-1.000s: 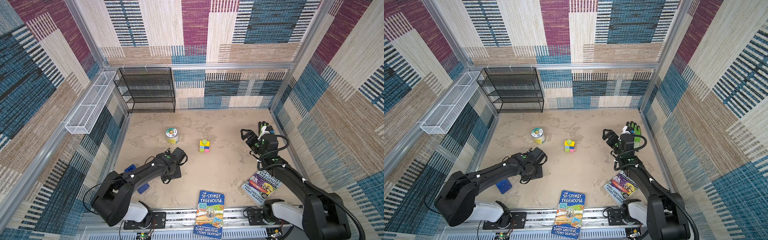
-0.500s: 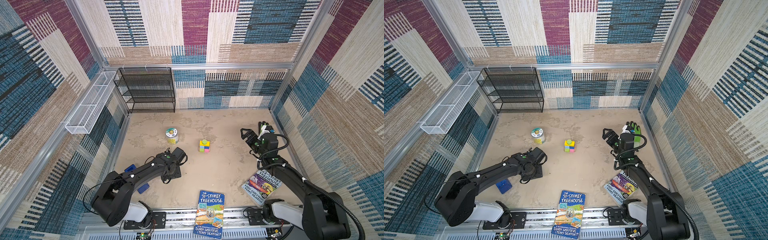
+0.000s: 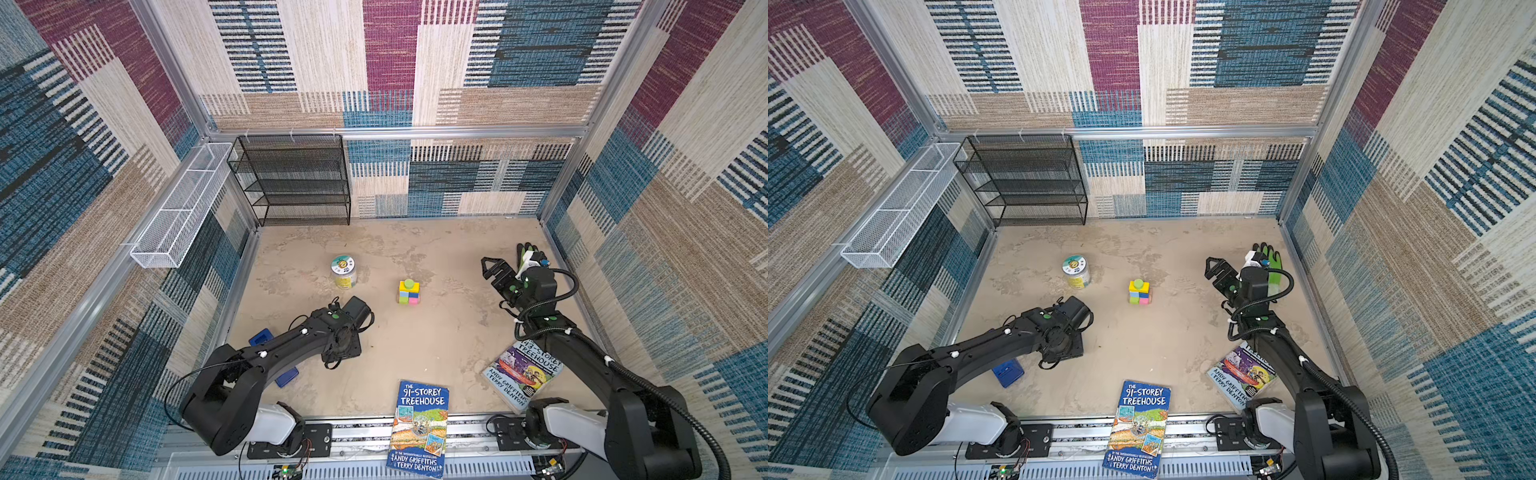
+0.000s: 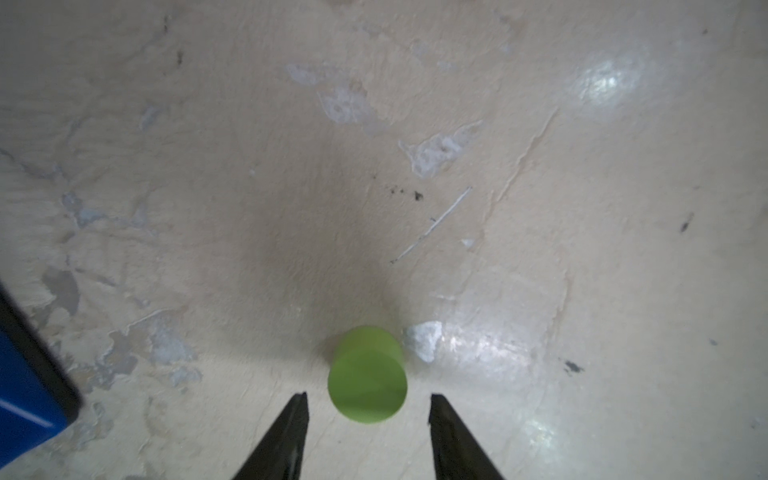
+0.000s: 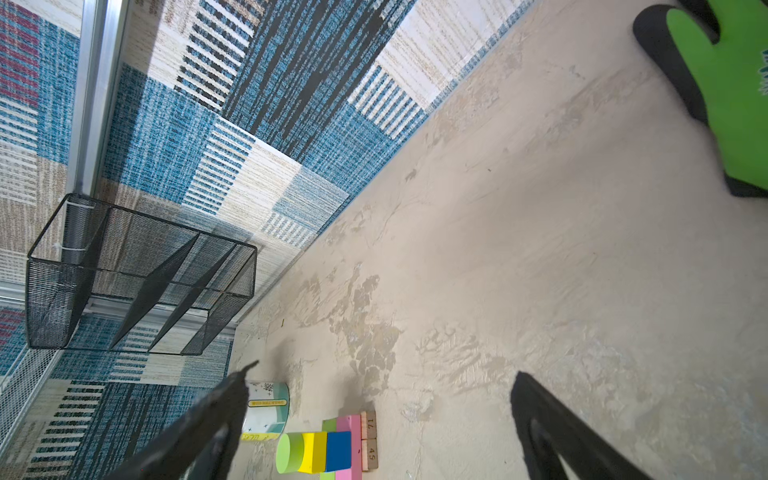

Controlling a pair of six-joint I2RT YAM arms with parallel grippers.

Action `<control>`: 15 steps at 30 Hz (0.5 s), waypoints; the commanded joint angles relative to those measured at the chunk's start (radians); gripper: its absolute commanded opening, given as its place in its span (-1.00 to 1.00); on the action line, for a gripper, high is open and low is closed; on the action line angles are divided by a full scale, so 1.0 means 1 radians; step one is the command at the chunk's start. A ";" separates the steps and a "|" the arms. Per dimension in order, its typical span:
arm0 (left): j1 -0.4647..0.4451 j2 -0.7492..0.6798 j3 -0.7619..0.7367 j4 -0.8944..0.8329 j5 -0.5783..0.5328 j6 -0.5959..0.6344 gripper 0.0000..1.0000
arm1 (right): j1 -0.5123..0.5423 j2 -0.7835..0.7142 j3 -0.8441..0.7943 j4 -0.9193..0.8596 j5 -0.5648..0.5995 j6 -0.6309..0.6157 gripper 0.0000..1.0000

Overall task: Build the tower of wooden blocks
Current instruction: 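Lower the left gripper around the green cylinder and close on it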

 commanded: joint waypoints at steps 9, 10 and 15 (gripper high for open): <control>0.000 0.013 -0.010 0.014 -0.003 -0.024 -0.07 | 0.000 -0.002 -0.001 0.015 0.001 0.000 0.99; 0.001 0.014 -0.008 0.015 -0.005 -0.024 -0.08 | 0.000 0.000 0.001 0.015 0.000 0.001 0.99; 0.001 0.023 -0.014 0.036 0.000 -0.025 -0.15 | 0.000 -0.002 -0.001 0.018 -0.003 0.002 0.99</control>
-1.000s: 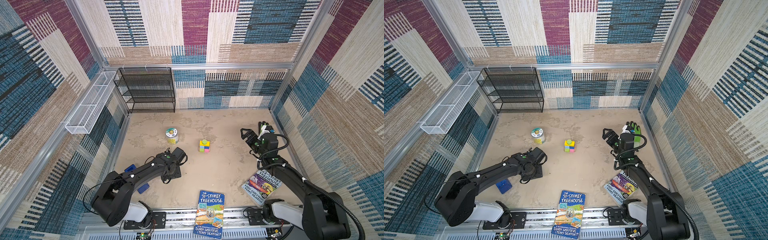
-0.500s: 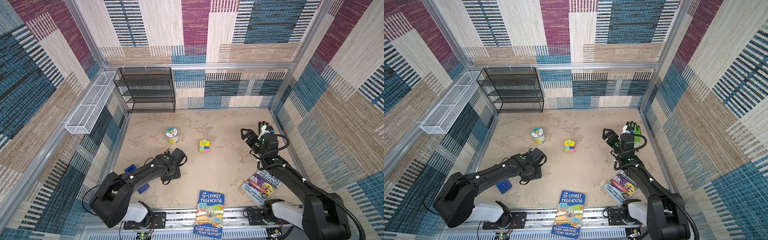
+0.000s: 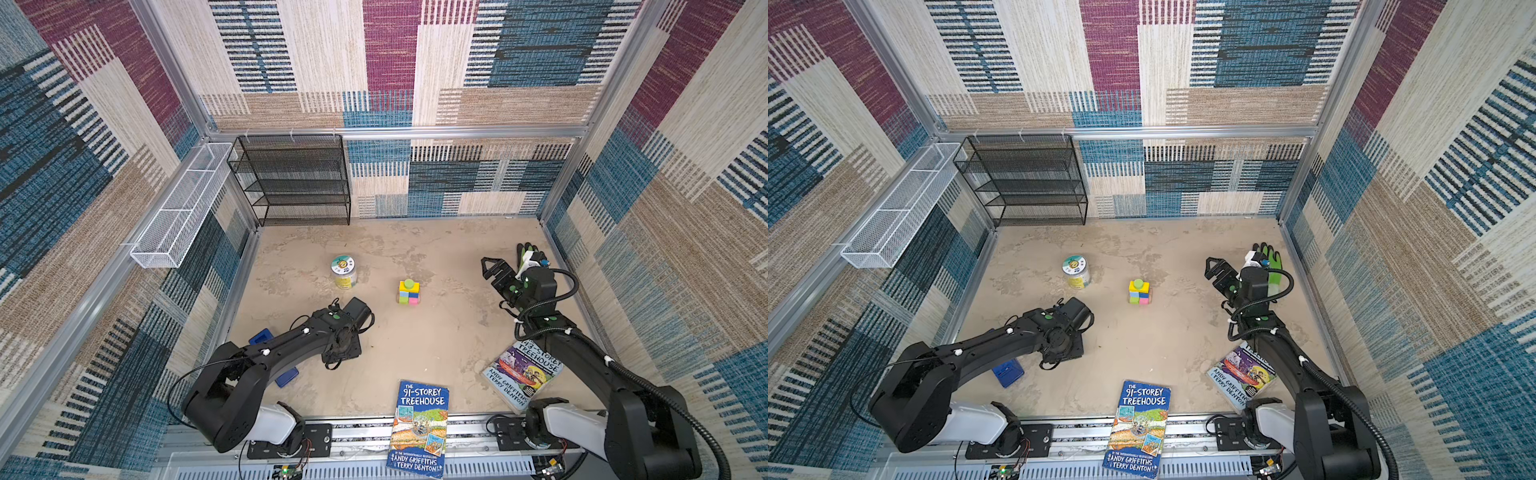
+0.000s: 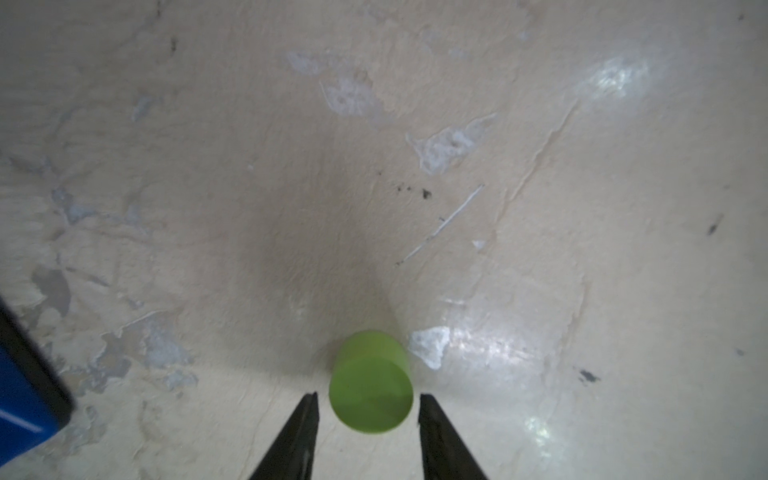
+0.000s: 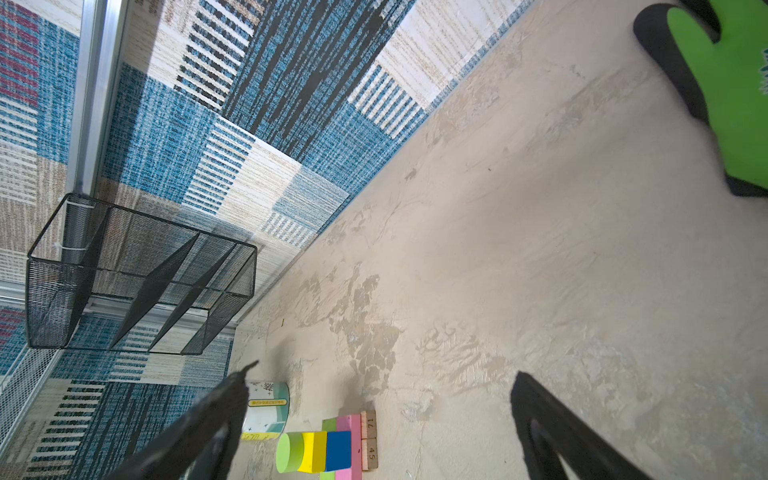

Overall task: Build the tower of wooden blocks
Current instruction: 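Lower the left gripper around the green cylinder and close on it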

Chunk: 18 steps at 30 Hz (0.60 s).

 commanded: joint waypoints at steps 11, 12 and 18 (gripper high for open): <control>0.002 0.023 -0.003 0.031 0.001 -0.017 -0.29 | 0.000 -0.004 -0.002 0.015 0.003 0.000 0.99; 0.001 0.022 -0.004 0.032 0.001 -0.017 -0.32 | 0.000 -0.004 -0.002 0.016 0.003 0.000 0.99; 0.001 0.025 -0.003 0.038 0.006 -0.013 -0.41 | 0.000 -0.008 -0.002 0.015 0.005 -0.001 0.99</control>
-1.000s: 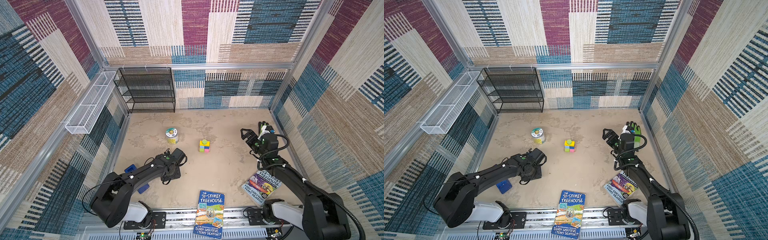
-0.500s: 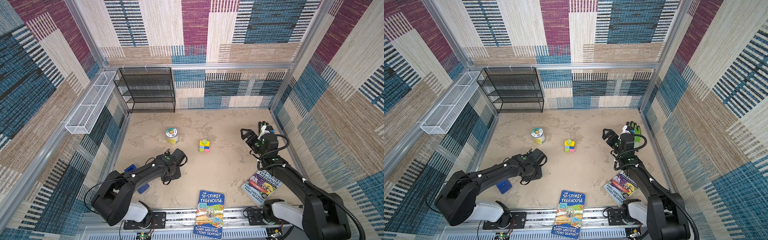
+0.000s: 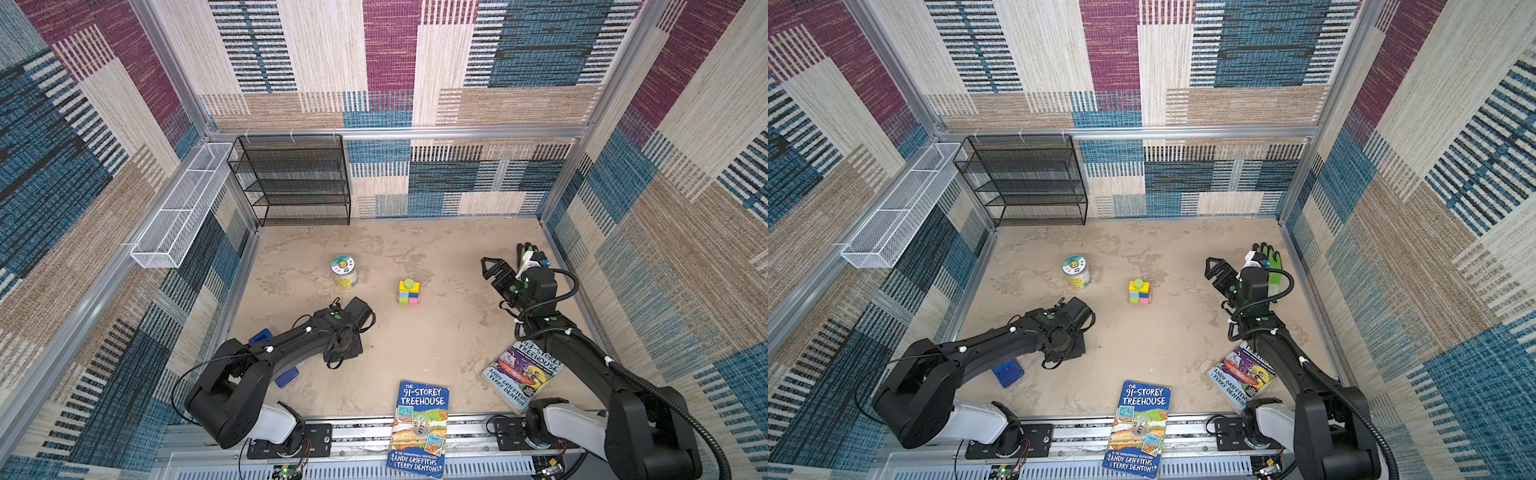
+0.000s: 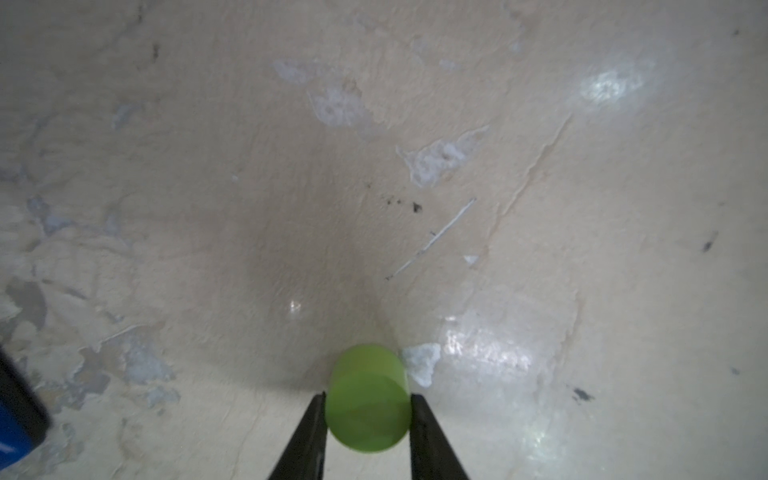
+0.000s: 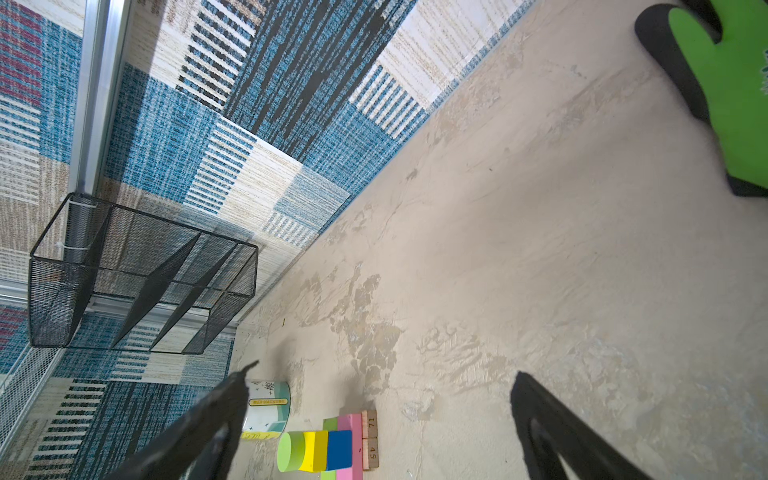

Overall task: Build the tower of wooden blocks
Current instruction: 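Lower the left gripper around the green cylinder and close on it, then lift the green cylinder with the left gripper and carry it over the stack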

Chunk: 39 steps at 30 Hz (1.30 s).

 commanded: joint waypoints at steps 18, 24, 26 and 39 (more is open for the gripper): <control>0.001 -0.016 0.187 -0.160 0.005 0.137 -0.55 | 0.000 0.013 0.002 0.019 -0.001 -0.004 0.99; 0.001 0.013 0.351 -0.279 -0.002 0.251 -0.55 | -0.001 0.015 0.003 0.017 -0.001 -0.009 0.99; 0.000 0.030 0.411 -0.319 0.004 0.290 -0.55 | 0.000 0.014 0.004 0.016 -0.002 -0.009 0.99; 0.000 0.202 0.793 -0.469 0.059 0.467 -0.55 | 0.000 0.015 0.007 0.017 -0.012 -0.021 0.99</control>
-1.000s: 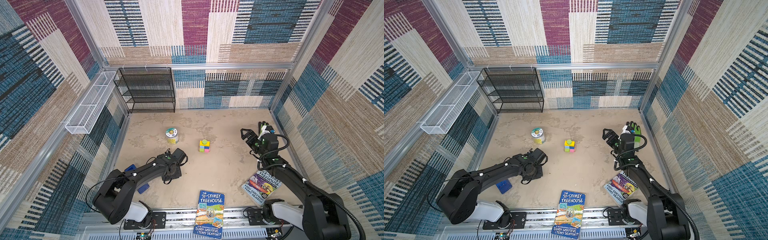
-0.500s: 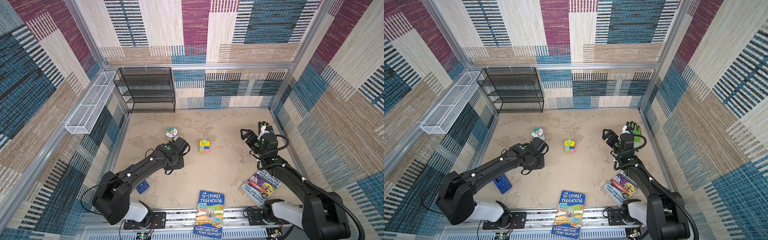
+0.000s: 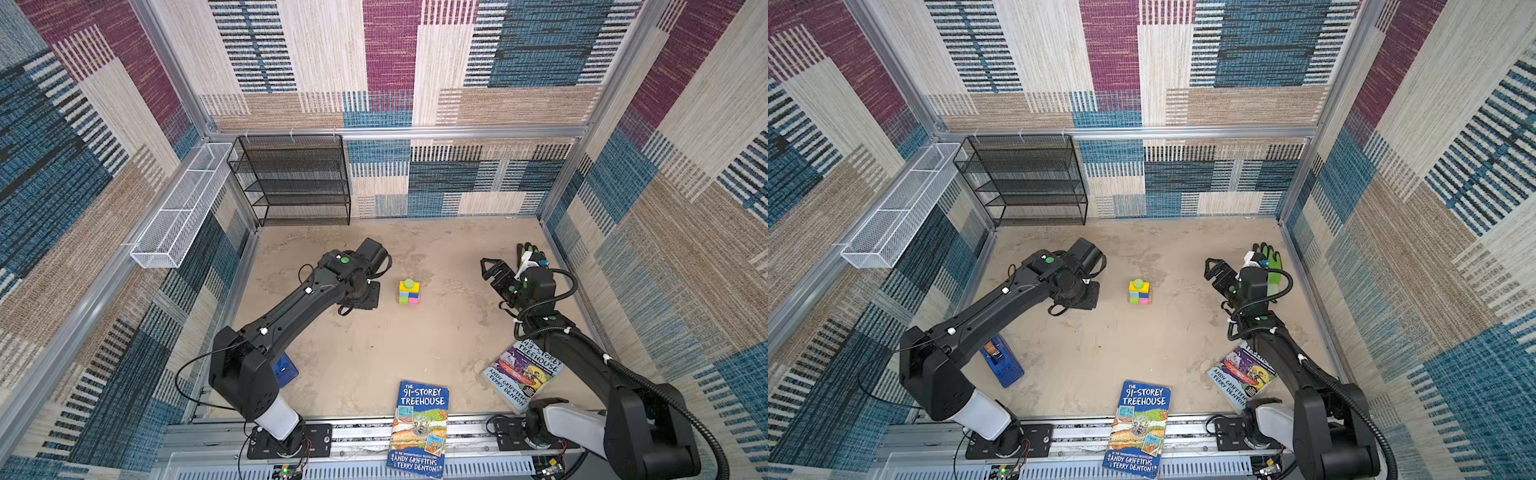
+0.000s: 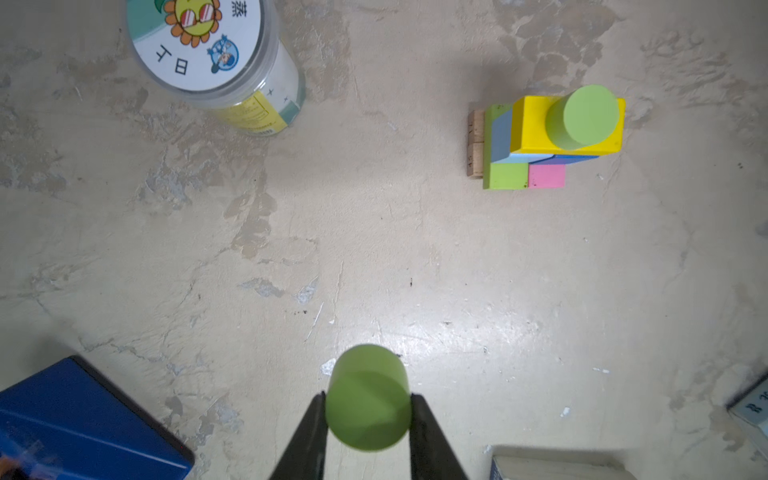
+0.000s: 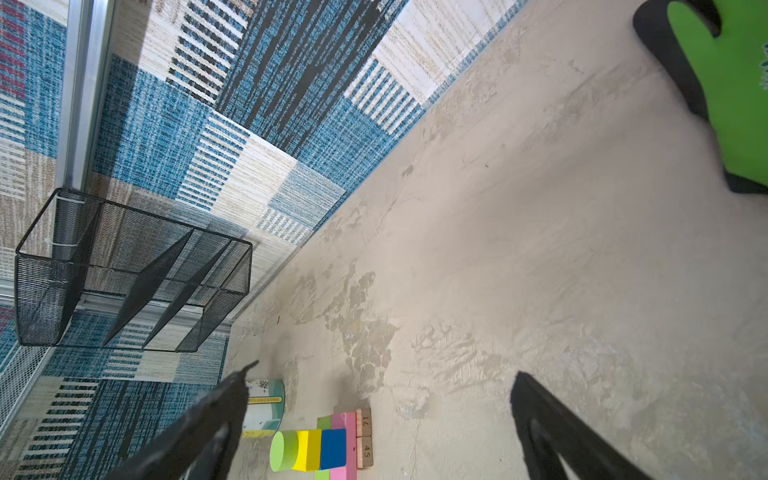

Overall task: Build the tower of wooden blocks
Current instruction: 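Lift the green cylinder with the left gripper and carry it over the stack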

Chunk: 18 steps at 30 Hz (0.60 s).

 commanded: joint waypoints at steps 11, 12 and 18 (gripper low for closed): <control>-0.010 0.187 0.277 -0.103 0.061 0.125 -0.55 | 0.000 0.030 0.015 0.045 -0.051 -0.007 0.99; -0.013 0.202 0.298 -0.106 0.064 0.131 -0.55 | 0.000 0.031 0.016 0.043 -0.050 -0.009 0.99; -0.025 0.313 0.449 -0.151 0.056 0.158 -0.55 | 0.000 0.023 0.017 0.039 -0.048 -0.015 0.99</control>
